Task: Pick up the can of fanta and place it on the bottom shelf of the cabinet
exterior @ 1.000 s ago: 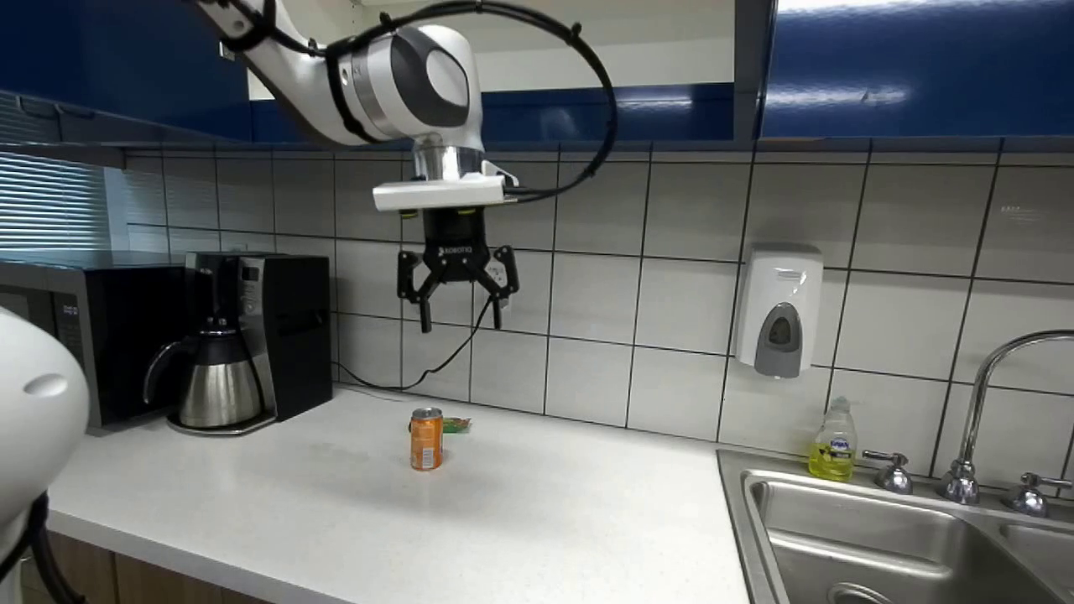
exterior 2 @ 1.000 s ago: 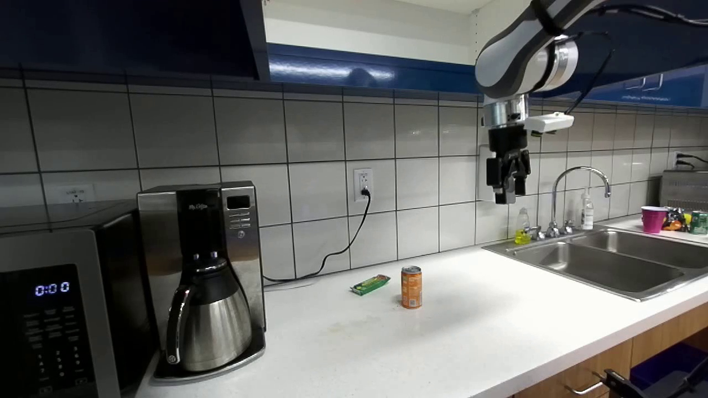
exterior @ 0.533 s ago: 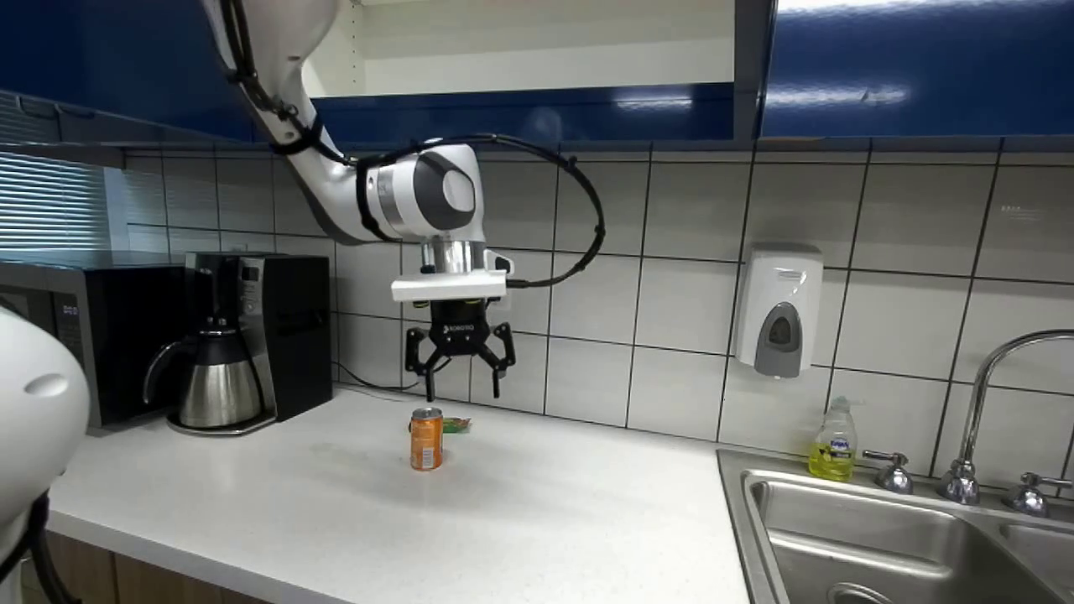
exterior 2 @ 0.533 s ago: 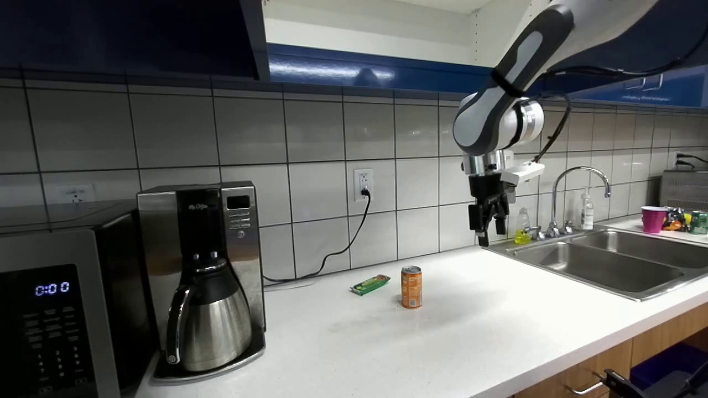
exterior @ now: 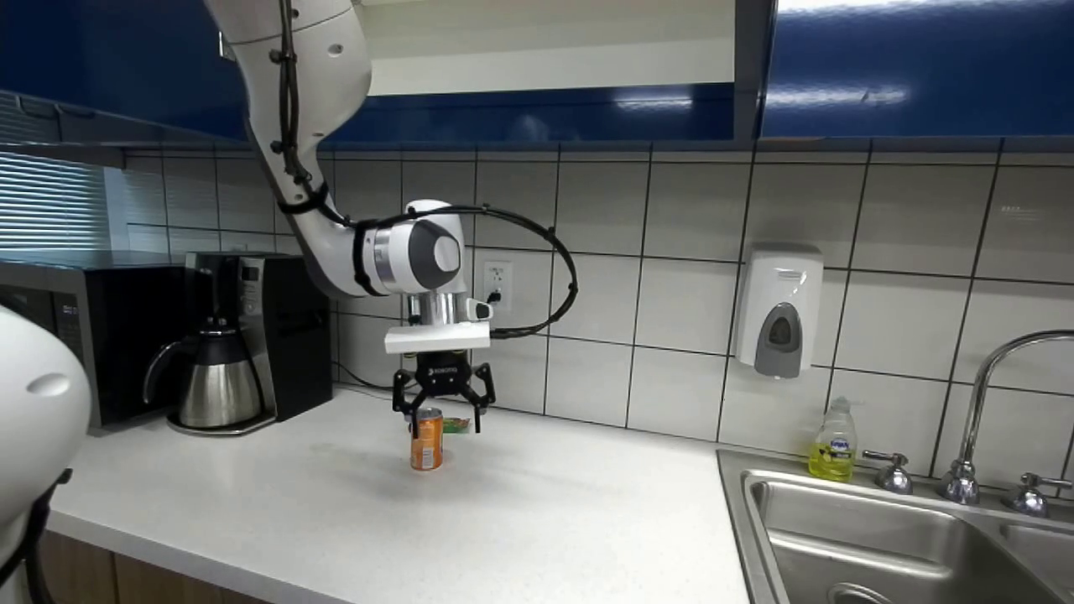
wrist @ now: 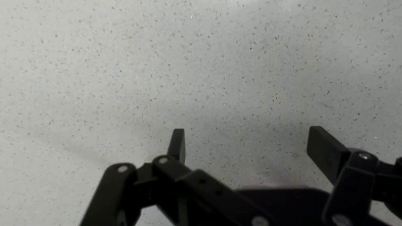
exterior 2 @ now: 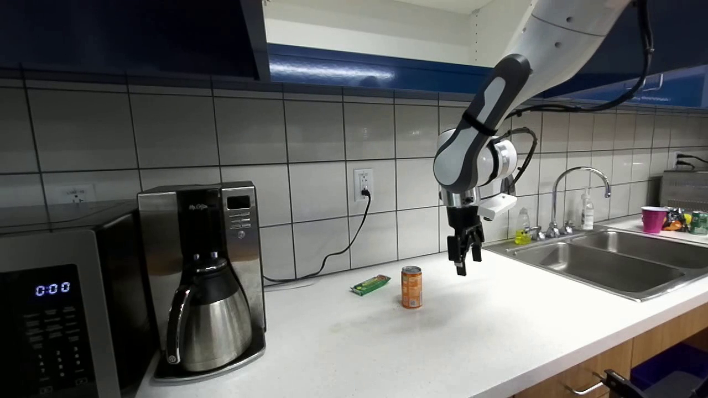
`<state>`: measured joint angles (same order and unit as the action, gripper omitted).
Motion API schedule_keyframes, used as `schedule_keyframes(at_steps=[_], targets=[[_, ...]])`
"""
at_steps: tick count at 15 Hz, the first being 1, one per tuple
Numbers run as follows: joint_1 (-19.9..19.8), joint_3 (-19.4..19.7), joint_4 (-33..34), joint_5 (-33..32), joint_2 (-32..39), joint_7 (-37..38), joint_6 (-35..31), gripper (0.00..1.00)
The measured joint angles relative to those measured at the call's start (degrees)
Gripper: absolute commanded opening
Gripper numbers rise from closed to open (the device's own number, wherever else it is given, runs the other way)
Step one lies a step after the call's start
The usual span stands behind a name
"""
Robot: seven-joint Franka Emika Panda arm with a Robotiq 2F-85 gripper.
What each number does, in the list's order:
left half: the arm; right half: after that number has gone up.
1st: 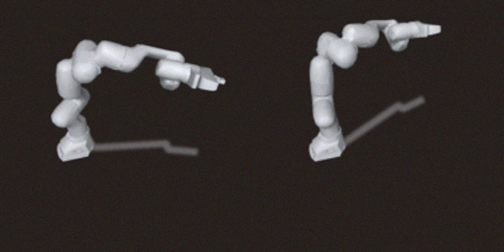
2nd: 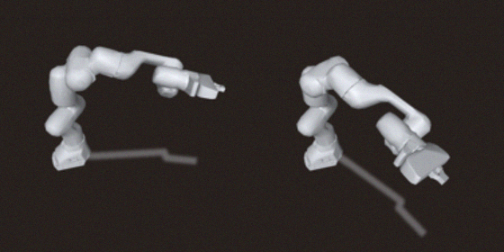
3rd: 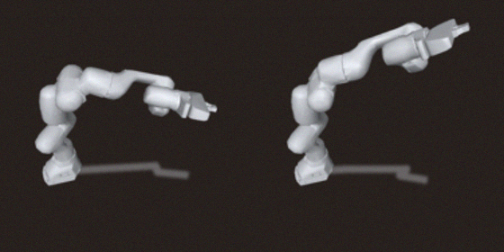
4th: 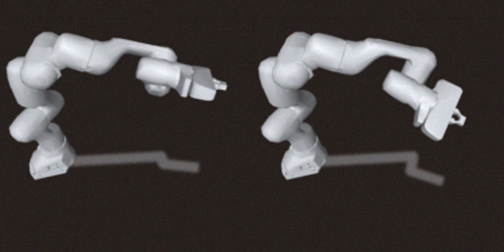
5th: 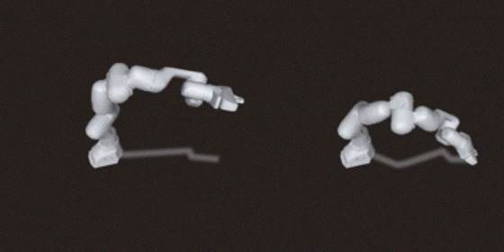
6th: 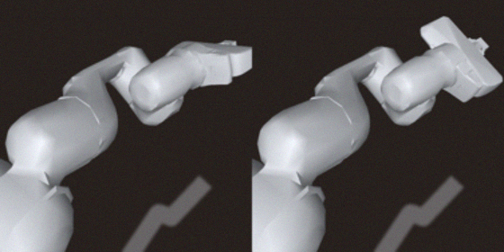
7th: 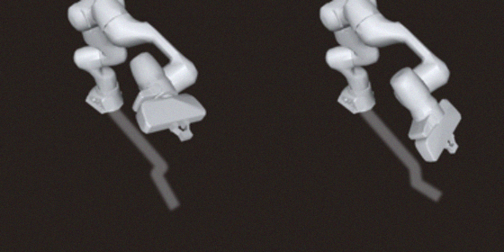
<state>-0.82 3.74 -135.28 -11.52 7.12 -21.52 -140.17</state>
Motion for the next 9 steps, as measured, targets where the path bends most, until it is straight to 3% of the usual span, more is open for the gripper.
schedule_keyframes(at_steps=[9], targets=[[1.1,-2.8,0.8,-0.1,9.3,2.2,-12.8,1.0]])
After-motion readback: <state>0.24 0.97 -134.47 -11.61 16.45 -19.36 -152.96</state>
